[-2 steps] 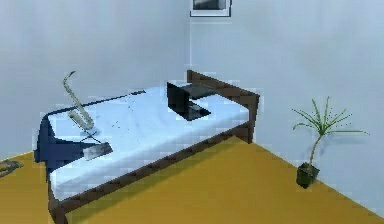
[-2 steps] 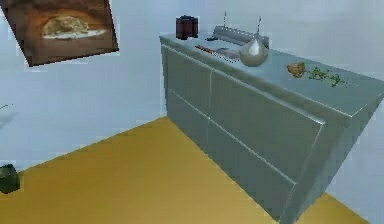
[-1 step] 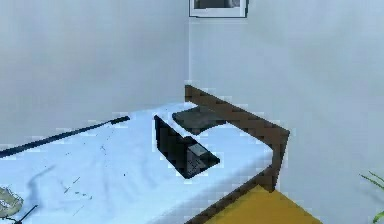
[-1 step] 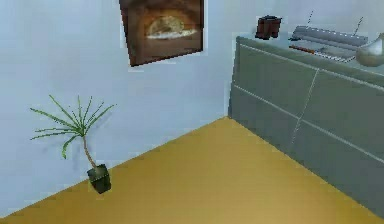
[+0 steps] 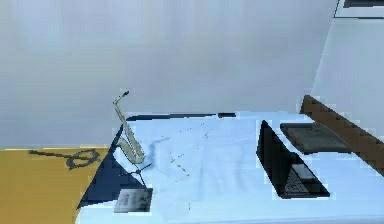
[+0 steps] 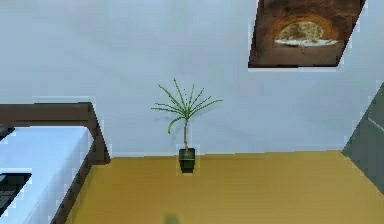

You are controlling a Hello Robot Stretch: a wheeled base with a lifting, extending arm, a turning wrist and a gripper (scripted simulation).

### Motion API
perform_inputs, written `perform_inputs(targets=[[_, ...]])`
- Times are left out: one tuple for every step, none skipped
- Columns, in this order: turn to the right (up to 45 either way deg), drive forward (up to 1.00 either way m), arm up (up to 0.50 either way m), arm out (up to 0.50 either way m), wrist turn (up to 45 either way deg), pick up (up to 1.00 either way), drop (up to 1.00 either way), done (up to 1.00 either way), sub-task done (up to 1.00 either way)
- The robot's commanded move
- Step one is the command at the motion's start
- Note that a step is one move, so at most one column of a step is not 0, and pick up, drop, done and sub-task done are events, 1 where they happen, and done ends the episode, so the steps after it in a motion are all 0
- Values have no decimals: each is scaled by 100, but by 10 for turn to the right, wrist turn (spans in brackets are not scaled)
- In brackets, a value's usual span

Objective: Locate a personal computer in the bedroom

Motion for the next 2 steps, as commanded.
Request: perform_inputs(targets=[[0,5,0,0,0,0,0,0,0],[330,0,0,0,0,0,0,0,0]])
